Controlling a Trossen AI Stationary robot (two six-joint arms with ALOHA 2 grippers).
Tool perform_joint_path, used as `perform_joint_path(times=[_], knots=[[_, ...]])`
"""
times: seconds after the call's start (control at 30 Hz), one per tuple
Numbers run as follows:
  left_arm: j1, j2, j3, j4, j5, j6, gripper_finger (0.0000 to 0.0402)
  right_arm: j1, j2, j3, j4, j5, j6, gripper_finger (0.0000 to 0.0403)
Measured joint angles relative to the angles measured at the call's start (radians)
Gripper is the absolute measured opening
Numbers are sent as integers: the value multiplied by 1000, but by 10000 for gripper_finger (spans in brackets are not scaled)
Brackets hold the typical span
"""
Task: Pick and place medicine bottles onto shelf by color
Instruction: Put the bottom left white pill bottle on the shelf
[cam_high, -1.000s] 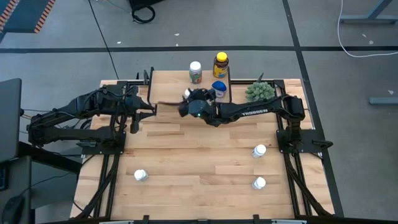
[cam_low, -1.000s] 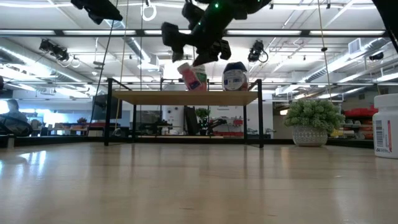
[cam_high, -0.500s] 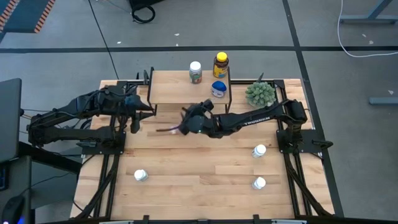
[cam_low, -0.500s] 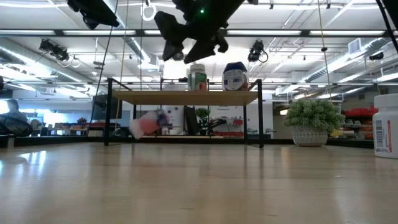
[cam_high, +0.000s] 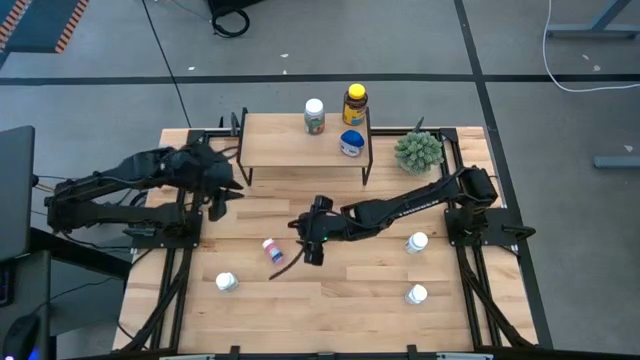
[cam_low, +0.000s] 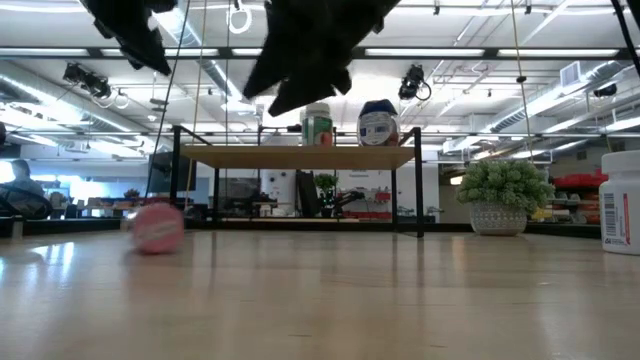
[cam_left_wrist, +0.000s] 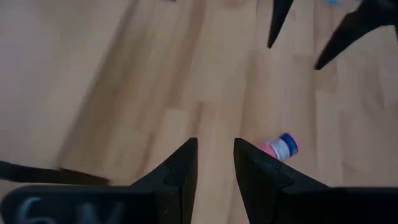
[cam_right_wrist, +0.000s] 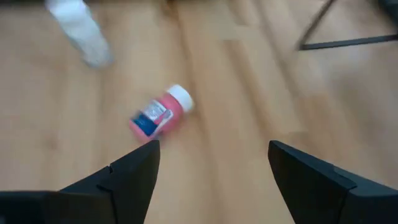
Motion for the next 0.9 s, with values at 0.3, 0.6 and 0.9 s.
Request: perform_joint_path(times=[0.3,0.6,0.9], knots=[[-104,69,-173,17,66,-34,110,49,181,-39,393,-211,143,308],[-276,76,-207,24,142,-12,116,72,234,-31,395,-151,80,308],[-344,76,-207,23,94,-276,173,70,234,-31,403,-152,-16,308]])
